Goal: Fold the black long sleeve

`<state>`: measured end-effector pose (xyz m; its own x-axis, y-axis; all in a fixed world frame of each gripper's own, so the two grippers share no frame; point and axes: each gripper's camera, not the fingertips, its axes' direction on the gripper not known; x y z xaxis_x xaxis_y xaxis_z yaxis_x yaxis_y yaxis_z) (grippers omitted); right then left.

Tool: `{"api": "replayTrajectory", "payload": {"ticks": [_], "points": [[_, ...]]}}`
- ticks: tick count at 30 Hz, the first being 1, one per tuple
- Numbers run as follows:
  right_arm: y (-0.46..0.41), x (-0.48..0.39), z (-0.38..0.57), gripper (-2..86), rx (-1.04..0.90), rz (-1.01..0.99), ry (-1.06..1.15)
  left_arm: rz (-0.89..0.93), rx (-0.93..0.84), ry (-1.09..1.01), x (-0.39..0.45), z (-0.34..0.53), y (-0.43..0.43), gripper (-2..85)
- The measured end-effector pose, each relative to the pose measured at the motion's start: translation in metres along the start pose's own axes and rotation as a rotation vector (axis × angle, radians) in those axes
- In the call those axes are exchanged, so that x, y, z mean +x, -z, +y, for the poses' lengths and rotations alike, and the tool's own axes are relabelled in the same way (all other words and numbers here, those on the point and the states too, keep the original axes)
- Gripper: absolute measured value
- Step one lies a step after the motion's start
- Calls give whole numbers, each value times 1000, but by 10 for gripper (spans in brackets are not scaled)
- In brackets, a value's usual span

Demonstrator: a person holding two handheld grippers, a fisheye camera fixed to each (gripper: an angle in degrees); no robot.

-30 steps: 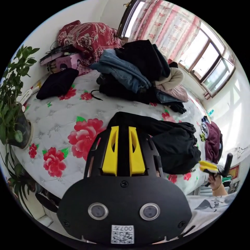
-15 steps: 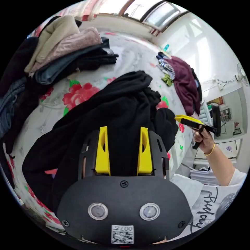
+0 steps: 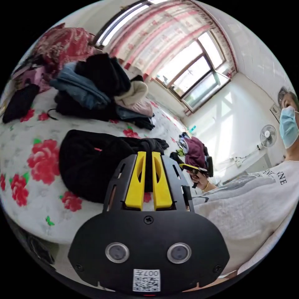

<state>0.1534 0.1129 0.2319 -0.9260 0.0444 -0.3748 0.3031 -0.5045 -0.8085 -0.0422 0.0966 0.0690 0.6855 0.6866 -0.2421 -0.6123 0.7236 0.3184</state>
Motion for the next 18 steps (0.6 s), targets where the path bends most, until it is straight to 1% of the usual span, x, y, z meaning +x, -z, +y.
{"api": "replayTrajectory", "payload": {"ticks": [2, 3, 5, 6, 7, 8, 10, 12, 14, 15, 17, 18], "points": [[16, -65, -5, 16, 28, -167, 230, -187, 211, 145, -11, 40, 87, 26], [17, -84, -6, 17, 21, -215, 292, -231, 270, 187, -15, 51, 107, 26], [9, -161, -5, 23, -60, -430, 554, -482, 461, 406, -35, 89, 170, 31], [3, -180, -3, 25, -95, -490, 605, -533, 490, 464, -43, 97, 180, 33], [-13, -214, 1, 32, -183, -595, 694, -624, 518, 545, -56, 108, 193, 38], [-31, -243, 6, 40, -285, -665, 756, -685, 501, 610, -70, 115, 196, 43], [-50, -273, 9, 51, -387, -683, 786, -716, 461, 695, -85, 125, 191, 52], [-49, -278, 5, 61, -368, -639, 781, -707, 437, 699, -89, 137, 182, 59], [-38, -247, -10, 74, -270, -530, 666, -728, 387, 695, -85, 157, 169, 67], [-36, -234, -15, 78, -251, -491, 619, -732, 367, 703, -85, 163, 166, 71], [-30, -169, -34, 94, -213, -305, 402, -684, 275, 745, -88, 189, 151, 96], [-29, -152, -39, 98, -212, -259, 352, -663, 254, 757, -89, 196, 146, 102]]}}
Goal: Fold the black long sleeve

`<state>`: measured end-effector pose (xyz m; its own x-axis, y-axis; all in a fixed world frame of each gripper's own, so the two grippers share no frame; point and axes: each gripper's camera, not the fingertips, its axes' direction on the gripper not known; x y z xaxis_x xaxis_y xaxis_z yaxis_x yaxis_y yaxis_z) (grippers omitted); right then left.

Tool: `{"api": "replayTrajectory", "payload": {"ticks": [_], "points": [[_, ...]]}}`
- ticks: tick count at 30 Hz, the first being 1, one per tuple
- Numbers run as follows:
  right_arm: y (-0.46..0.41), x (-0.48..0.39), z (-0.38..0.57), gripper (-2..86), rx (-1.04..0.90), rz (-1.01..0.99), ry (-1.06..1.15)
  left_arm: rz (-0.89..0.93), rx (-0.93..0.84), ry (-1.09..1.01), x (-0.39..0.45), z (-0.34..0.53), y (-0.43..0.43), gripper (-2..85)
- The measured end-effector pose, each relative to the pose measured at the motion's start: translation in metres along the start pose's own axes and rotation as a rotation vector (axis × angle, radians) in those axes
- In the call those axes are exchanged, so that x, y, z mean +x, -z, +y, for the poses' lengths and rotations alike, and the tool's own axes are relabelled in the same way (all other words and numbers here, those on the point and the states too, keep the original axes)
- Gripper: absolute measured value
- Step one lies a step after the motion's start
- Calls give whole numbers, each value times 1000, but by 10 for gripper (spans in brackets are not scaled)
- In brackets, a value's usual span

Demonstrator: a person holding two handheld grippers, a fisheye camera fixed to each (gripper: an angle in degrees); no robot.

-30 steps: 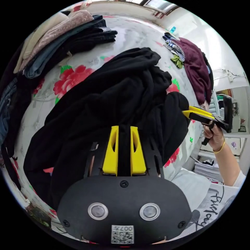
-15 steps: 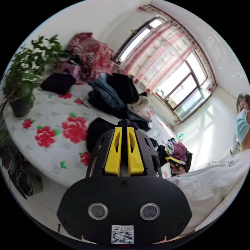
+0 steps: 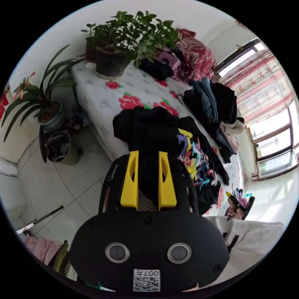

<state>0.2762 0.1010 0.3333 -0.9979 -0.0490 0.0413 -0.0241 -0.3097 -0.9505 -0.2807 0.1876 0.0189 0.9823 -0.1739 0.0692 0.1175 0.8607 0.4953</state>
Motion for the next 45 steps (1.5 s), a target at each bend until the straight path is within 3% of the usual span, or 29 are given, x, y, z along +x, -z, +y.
{"api": "replayTrajectory", "payload": {"ticks": [2, 9, 16, 19, 23, 26, 31, 37, 42, 45], "points": [[25, 56, 10, 113, 1, 113, -174, 36, -136, 2, -8, 29, -22, 123], [32, 111, 12, 123, -93, 197, -277, 253, -443, 153, -40, 103, -96, 176], [38, 90, 4, 43, -146, 214, -338, 442, -737, 65, -43, 96, -158, 67], [75, 79, 1, 17, -103, 4, -331, 599, -653, 14, -42, 71, -142, 58], [203, 71, 2, 4, 331, -474, -351, 900, -374, -122, -33, 0, -65, 54], [314, 32, -15, 2, 559, -568, -205, 991, -170, -322, -13, -58, 10, 54], [492, -97, -43, 1, 782, -465, 142, 1133, 89, -623, 37, -118, 135, 54], [659, -250, 27, 2, 1141, -307, 485, 1223, 324, -932, 73, -95, 264, 58], [701, -294, 89, 3, 1140, -237, 515, 1241, 240, -1003, 80, -62, 253, 59], [678, -278, 107, 2, 988, -157, 347, 1210, 70, -938, 77, -48, 190, 59]]}}
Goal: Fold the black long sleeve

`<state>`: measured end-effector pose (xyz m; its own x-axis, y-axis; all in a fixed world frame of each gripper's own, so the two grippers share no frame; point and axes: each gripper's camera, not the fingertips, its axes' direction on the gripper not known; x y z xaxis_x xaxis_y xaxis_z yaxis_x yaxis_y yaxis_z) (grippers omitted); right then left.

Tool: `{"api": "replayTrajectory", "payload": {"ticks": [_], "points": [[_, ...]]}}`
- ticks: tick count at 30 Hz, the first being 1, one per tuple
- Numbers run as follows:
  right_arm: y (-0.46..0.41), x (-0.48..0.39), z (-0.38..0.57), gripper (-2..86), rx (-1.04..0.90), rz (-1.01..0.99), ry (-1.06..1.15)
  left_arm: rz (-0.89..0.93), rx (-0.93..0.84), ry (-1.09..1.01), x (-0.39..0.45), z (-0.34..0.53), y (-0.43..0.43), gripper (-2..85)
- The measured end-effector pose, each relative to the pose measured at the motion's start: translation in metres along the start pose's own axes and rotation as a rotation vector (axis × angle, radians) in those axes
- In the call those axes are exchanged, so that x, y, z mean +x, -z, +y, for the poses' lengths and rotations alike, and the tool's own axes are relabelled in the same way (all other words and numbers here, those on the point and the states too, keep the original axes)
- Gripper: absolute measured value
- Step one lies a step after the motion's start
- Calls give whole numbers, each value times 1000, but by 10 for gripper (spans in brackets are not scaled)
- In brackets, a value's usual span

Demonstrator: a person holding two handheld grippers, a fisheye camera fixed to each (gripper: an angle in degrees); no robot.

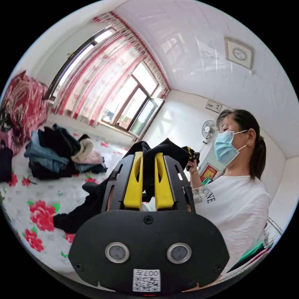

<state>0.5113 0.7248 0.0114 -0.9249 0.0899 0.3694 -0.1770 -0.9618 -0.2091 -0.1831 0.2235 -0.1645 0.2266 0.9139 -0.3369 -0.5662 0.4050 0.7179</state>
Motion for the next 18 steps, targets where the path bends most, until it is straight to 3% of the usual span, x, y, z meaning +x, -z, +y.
{"api": "replayTrajectory", "payload": {"ticks": [3, 5, 8, 11, 15, 18], "points": [[-7, 51, 69, 2, -179, 158, -280, -14, -177, 280, -74, 66, -40, 57], [-12, 115, 148, 2, -279, 201, -586, -33, -307, 541, -140, 130, -74, 55], [-20, 201, 248, 1, -339, 232, -975, -5, -341, 844, -220, 192, -111, 53], [-26, 262, 276, 1, -257, 249, -1163, -20, -337, 912, -275, 173, -159, 51], [-47, 279, 137, 1, -124, 318, -919, -9, -325, 624, -274, 16, -231, 51], [-43, 201, -35, 1, 91, 404, -504, -15, -269, 259, -206, -146, -245, 51]]}}
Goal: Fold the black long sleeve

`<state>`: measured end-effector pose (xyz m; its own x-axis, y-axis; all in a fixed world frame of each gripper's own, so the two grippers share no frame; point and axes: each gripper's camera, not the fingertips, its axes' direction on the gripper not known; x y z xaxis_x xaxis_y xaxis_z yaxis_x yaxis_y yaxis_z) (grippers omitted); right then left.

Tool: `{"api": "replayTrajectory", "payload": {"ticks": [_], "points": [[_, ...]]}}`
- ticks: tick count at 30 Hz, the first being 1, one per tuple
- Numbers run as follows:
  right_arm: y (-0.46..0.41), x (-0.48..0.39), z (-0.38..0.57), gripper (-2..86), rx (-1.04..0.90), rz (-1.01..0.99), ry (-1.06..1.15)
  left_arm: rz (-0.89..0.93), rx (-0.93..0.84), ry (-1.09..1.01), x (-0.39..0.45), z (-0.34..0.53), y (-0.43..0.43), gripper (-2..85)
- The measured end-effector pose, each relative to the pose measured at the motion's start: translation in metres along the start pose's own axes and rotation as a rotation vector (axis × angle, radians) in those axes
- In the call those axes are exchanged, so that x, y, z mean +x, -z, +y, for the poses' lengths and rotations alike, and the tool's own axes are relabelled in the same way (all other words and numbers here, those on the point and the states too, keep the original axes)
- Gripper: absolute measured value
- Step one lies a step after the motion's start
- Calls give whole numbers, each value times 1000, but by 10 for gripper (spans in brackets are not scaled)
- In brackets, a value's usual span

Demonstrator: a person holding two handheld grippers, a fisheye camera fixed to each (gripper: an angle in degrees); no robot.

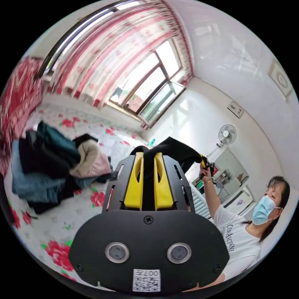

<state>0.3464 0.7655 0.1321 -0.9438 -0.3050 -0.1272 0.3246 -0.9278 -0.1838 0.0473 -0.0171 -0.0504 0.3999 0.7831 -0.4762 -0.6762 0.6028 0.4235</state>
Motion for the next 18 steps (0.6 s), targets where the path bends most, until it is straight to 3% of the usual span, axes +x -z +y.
{"api": "replayTrajectory", "payload": {"ticks": [2, 4, 8, 12, 15, 18], "points": [[47, -106, -25, 1, 224, -51, 277, 26, 131, -294, 98, -50, 41, 51], [72, -157, -15, 1, 319, -88, 438, 75, 222, -465, 156, -55, 72, 51], [94, -185, 50, 3, 332, -103, 641, 12, 242, -647, 214, -12, 101, 53], [79, -128, 124, 2, 170, -71, 561, -61, 81, -575, 189, 47, 79, 56], [45, -58, 210, 2, -30, 84, 463, -131, -102, -461, 138, 115, 38, 57], [-3, 29, 309, 1, -298, 265, 275, -177, -292, -151, 49, 201, -19, 54]]}}
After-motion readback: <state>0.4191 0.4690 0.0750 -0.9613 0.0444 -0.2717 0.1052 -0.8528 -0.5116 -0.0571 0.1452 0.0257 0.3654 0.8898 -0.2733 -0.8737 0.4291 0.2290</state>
